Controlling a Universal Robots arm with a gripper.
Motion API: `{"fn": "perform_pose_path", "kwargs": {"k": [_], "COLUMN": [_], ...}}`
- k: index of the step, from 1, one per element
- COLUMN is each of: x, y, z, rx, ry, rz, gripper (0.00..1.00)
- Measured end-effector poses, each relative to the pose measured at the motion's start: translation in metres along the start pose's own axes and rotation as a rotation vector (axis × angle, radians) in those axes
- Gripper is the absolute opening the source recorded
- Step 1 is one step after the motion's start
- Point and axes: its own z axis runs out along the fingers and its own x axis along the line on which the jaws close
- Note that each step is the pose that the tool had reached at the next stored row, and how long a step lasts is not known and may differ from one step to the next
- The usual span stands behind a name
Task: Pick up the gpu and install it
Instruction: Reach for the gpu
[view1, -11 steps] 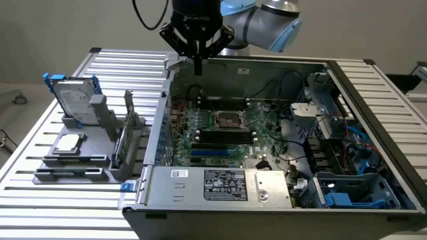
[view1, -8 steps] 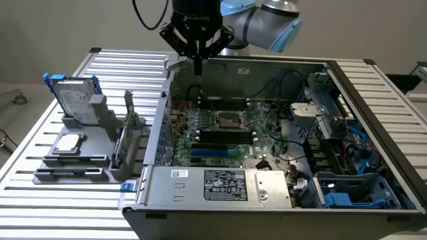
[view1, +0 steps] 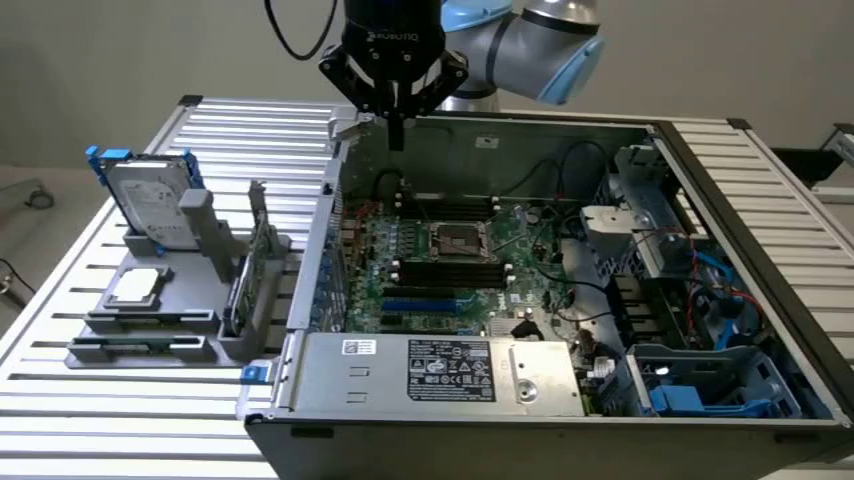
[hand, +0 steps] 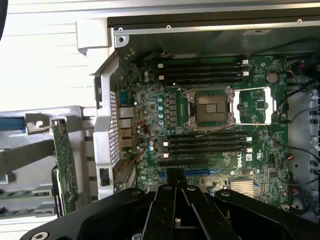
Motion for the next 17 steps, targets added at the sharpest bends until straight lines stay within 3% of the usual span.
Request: {"fn": "perform_pose_path", "kwargs": {"k": [4,17], "x": [0.001,0.059], "y": [-0.0001,-0.0042], "z": [0.0000,-0.0011], "rx": [0.0000,0.0003], "ry": [-0.0002,0.0039], "rz": [0.000,0.000], "gripper": [0.11,0.11]}}
